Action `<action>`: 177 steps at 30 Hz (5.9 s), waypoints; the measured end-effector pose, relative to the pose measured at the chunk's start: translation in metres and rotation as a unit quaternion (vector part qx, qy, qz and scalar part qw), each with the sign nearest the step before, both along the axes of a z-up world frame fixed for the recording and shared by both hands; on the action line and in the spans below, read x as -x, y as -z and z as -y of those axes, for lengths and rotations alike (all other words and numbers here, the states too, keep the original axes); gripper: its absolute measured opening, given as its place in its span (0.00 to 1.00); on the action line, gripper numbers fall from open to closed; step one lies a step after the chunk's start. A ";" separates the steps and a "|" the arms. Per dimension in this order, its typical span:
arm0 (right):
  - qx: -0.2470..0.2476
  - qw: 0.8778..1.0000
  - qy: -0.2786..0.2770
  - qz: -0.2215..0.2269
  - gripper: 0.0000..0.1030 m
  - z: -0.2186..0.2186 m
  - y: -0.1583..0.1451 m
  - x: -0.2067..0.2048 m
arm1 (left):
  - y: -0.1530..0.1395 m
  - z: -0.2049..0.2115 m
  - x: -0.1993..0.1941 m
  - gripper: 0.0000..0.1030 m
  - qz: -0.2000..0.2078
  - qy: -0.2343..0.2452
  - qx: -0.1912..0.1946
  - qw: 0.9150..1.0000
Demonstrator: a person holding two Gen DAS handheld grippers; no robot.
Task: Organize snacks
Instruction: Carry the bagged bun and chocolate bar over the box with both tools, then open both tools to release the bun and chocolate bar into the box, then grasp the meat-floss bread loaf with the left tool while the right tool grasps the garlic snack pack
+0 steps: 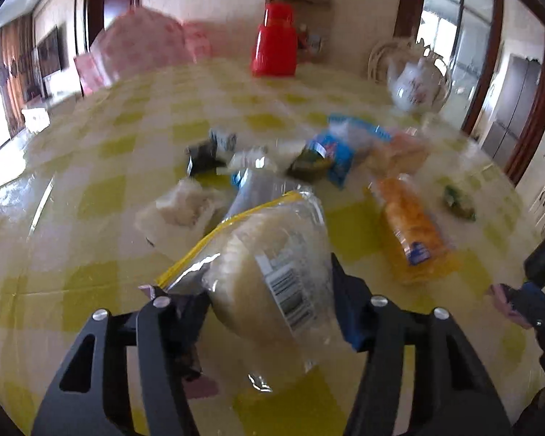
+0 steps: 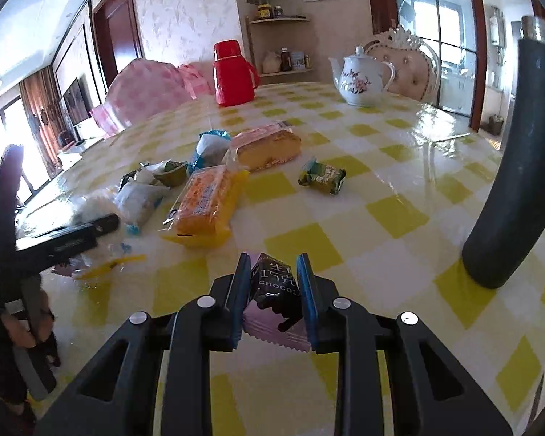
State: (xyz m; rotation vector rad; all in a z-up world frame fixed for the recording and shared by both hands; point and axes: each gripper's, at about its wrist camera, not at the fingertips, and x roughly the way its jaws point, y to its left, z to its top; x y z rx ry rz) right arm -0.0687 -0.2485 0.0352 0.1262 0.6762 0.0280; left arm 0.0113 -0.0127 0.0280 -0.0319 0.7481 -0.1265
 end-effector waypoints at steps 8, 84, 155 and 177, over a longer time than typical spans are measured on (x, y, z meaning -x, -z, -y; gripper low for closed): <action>0.009 1.000 0.021 0.022 0.26 0.005 -0.006 0.006 | -0.030 -0.012 0.037 0.55 0.096 -0.020 0.059 0.993; 0.061 0.973 -0.212 0.066 0.26 -0.152 -0.037 0.124 | -0.044 -0.141 0.242 0.51 0.039 -0.029 0.049 0.998; 0.011 0.996 0.067 -0.057 0.84 0.018 0.014 -0.089 | -0.009 -0.048 0.072 0.98 -0.024 -0.072 0.107 0.991; -0.012 0.994 0.079 -0.075 0.42 0.082 0.019 -0.164 | 0.030 0.137 -0.089 0.98 -0.097 0.017 -0.019 0.995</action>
